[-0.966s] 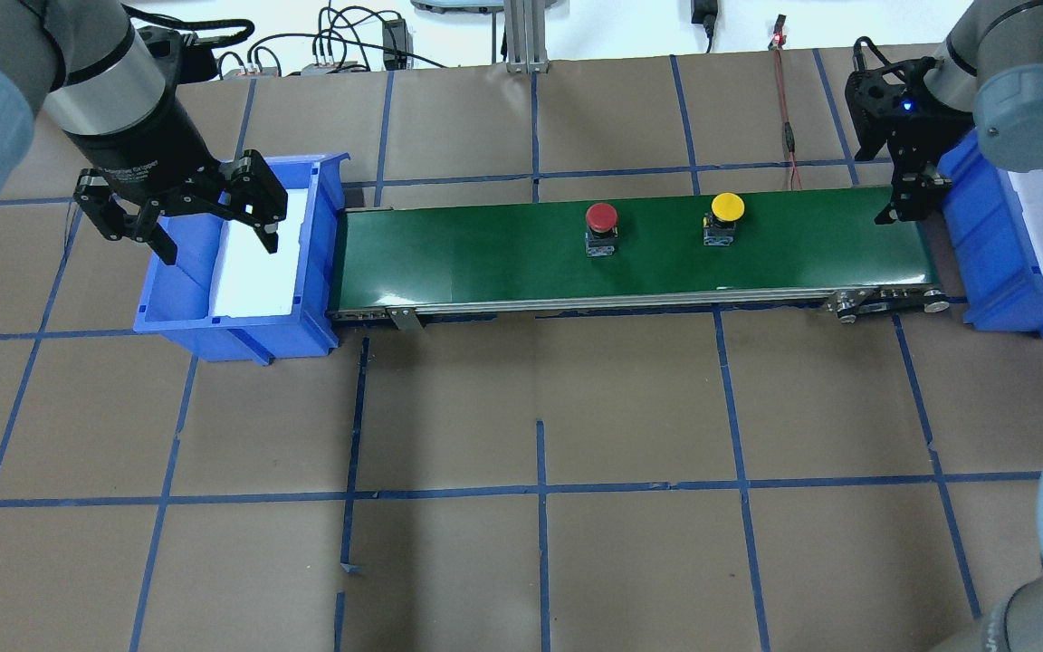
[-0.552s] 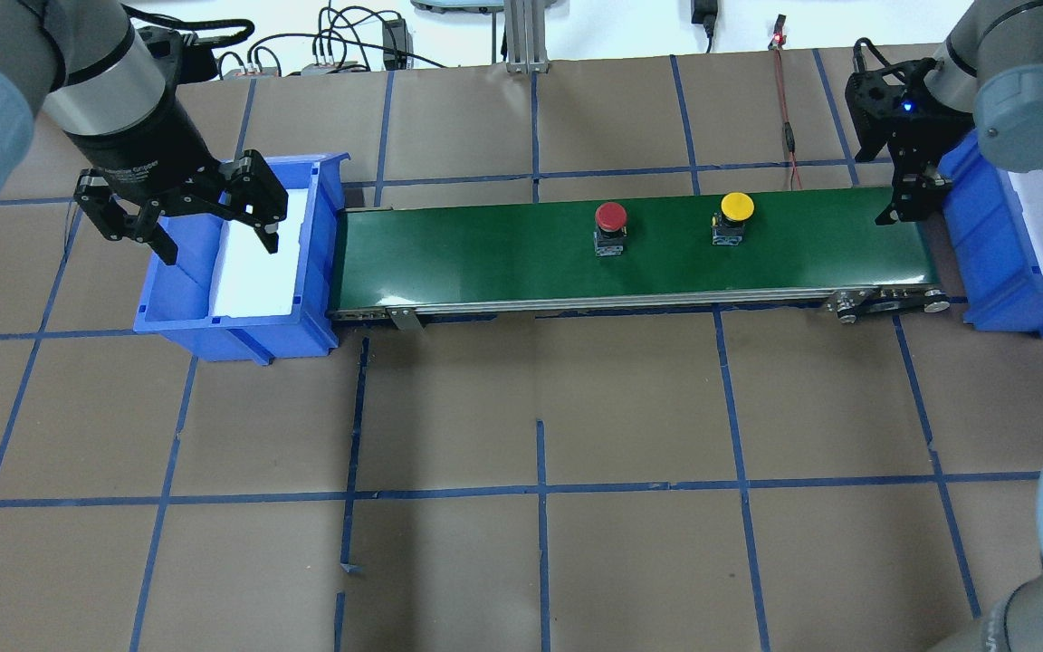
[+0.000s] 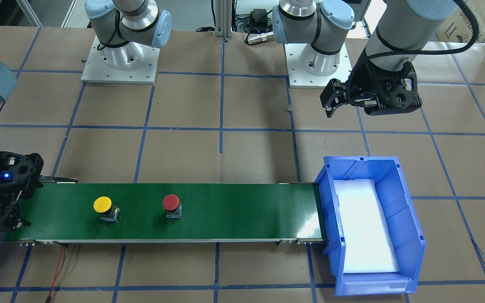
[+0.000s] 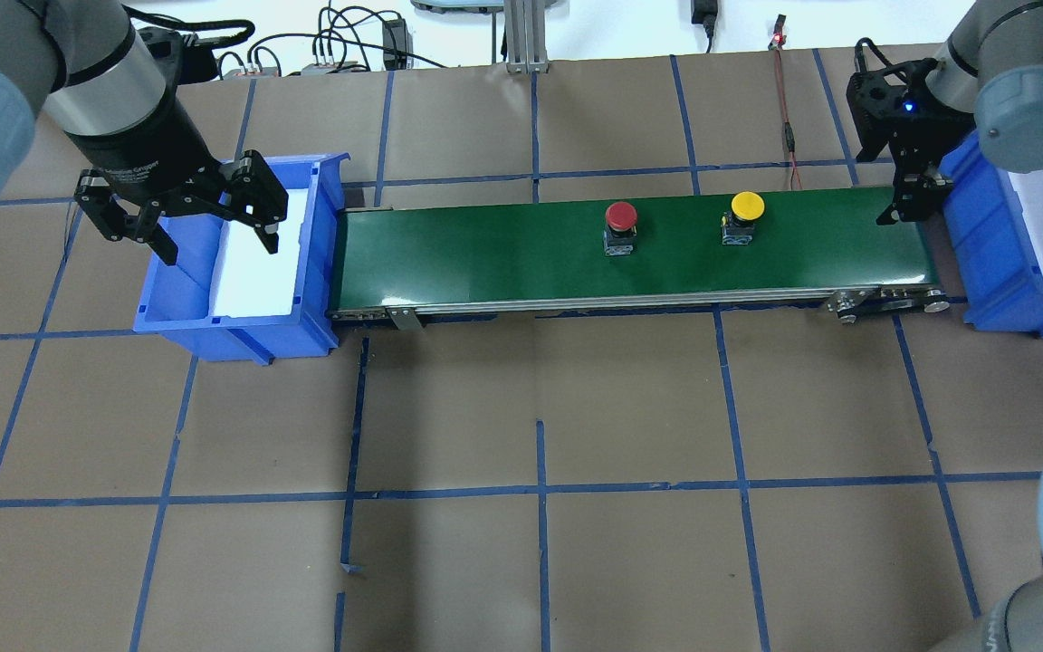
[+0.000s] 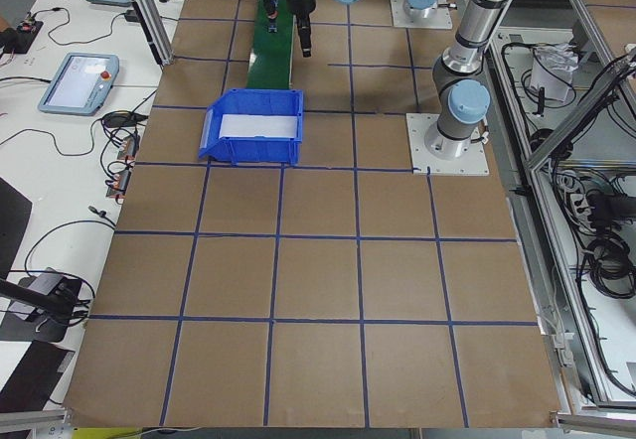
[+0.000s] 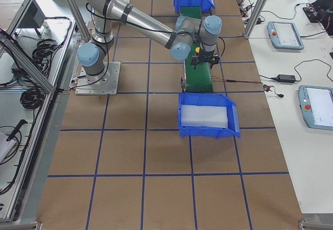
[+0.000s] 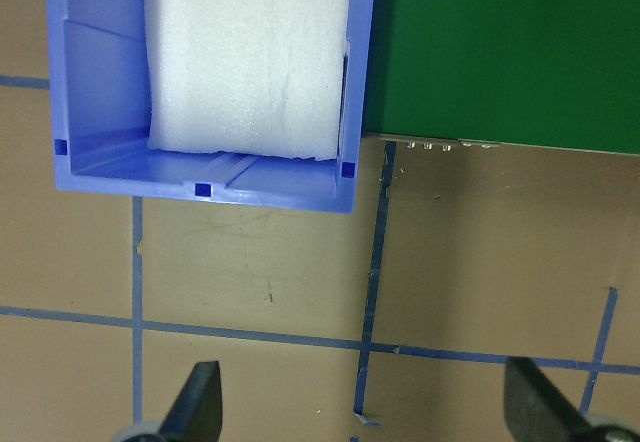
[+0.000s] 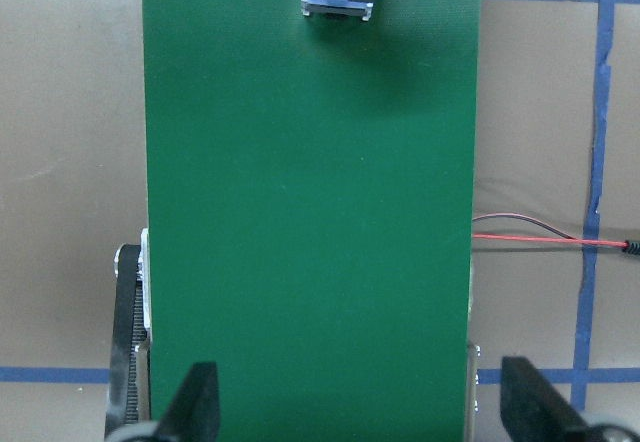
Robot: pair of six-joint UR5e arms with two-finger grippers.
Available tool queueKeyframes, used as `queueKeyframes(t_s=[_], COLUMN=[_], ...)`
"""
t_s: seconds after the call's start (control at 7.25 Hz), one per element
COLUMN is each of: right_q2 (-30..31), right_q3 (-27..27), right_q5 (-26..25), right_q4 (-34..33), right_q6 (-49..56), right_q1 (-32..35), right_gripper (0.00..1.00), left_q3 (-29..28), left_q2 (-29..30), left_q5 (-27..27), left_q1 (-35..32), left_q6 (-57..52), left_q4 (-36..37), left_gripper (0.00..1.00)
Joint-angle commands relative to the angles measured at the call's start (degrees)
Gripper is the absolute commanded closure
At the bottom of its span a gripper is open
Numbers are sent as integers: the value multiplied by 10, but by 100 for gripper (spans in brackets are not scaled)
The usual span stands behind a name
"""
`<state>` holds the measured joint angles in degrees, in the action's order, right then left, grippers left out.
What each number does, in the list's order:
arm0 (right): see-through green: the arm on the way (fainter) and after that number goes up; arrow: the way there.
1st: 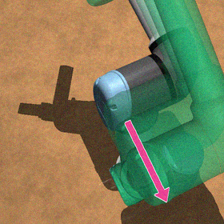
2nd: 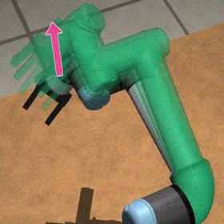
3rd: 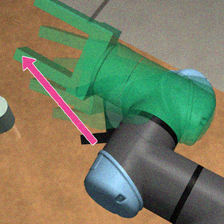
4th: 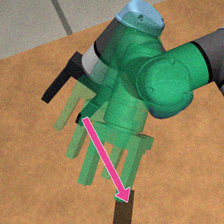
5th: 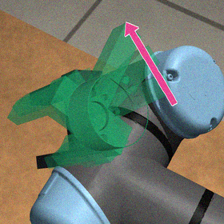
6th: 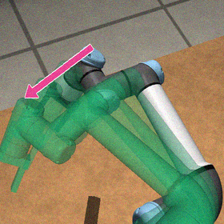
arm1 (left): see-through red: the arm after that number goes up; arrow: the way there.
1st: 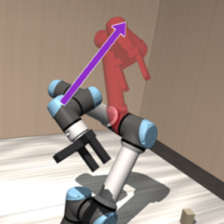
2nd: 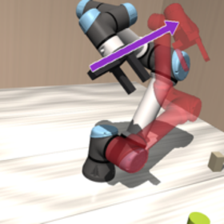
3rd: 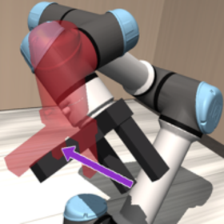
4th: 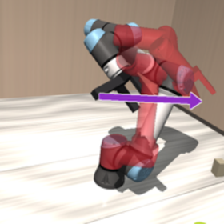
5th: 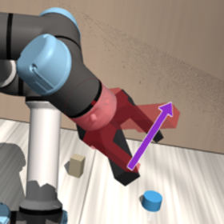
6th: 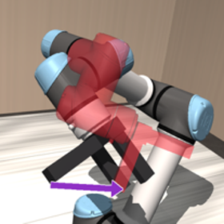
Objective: Transport two buttons from left to right
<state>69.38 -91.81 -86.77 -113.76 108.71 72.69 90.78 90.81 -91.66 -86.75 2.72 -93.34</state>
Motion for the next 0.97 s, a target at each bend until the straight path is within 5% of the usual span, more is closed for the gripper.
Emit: queueKeyframes(t_s=[0.0,0.83], right_q2=[0,2], right_q3=[0,1], right_q5=[0,-2], right_q4=[0,1], right_q6=[-1,2], right_q1=[0,0], right_gripper=[1,1], left_q3=[-1,-1], left_q2=[1,1], left_q5=[0,1], left_q1=[0,0], left_q6=[0,0], left_q4=[0,0], left_gripper=[0,0])
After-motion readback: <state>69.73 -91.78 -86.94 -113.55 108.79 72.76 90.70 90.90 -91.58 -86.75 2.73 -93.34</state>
